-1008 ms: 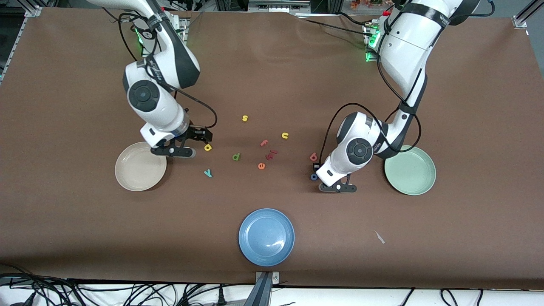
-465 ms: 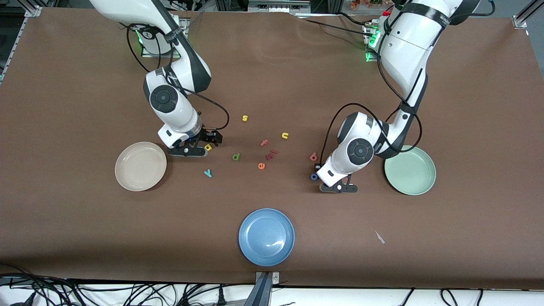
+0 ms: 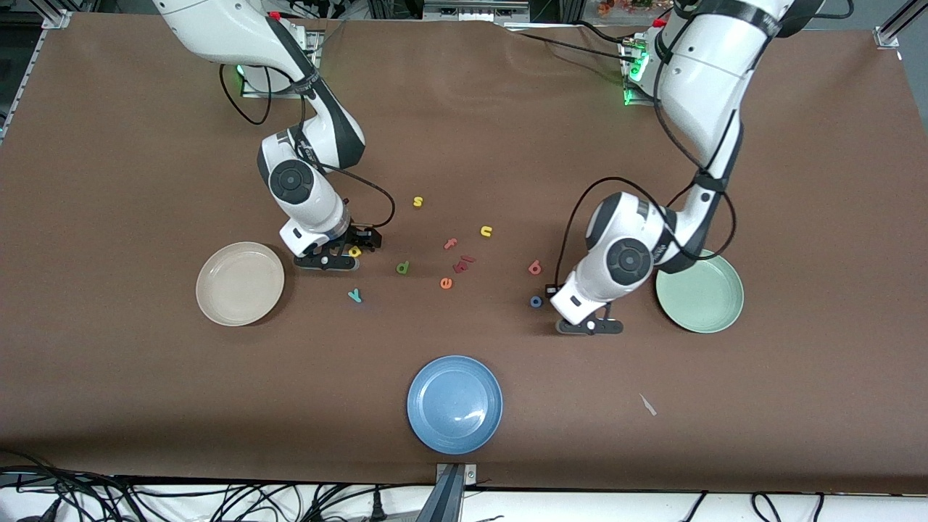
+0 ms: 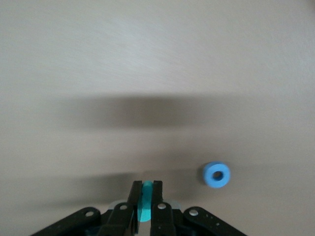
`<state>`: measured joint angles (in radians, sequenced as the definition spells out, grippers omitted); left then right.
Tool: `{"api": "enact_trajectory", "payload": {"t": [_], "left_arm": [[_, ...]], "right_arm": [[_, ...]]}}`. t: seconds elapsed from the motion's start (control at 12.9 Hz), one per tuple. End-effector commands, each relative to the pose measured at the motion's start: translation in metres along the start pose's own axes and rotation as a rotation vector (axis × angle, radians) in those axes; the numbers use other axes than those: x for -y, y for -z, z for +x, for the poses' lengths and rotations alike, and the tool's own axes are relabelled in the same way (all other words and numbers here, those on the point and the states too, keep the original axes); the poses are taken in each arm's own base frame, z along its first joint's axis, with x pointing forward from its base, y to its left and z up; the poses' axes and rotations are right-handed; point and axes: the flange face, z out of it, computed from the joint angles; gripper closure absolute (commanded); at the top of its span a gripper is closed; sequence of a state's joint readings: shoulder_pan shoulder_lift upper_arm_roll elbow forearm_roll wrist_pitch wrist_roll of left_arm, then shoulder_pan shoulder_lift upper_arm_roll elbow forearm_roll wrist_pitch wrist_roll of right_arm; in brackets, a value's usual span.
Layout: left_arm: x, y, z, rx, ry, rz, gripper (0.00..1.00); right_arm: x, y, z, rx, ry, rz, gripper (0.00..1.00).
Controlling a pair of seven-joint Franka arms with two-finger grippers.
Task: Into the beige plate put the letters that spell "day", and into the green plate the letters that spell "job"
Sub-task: 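Carry the cyan J over the green plate while the right gripper grasps yellow letter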
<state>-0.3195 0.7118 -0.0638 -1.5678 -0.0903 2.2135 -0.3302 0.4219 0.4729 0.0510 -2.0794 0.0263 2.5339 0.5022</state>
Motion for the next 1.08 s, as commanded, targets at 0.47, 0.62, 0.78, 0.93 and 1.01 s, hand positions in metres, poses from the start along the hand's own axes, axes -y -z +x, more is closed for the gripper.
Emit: {"api": "enact_trajectory", "payload": {"t": [0.47, 0.62, 0.78, 0.93, 1.01], "left_arm": [[0.263, 0.076, 0.021, 0.112, 0.030, 0.028, 0.96], [0.306, 0.053, 0.020, 0.146, 0.008, 0.065, 0.96], [0.342, 0.028, 0.018, 0.176, 0.005, 0.048, 0.96], [0.356, 0.020, 0.016, 0.185, 0.016, 0.036, 0.95], [0.354, 0.021, 0.017, 0.183, 0.016, 0.033, 0.94]], "right_arm": [[-0.006, -0.021, 0.000, 0.005, 0.024, -0.012, 0.16], [-0.007, -0.019, 0.002, 0.002, 0.027, -0.011, 0.24], [-0.009, -0.019, 0.004, 0.001, 0.023, -0.010, 0.28], [-0.009, -0.021, 0.006, 0.002, 0.021, -0.011, 0.36], [-0.008, -0.023, 0.007, 0.004, 0.021, -0.011, 0.37]]}}
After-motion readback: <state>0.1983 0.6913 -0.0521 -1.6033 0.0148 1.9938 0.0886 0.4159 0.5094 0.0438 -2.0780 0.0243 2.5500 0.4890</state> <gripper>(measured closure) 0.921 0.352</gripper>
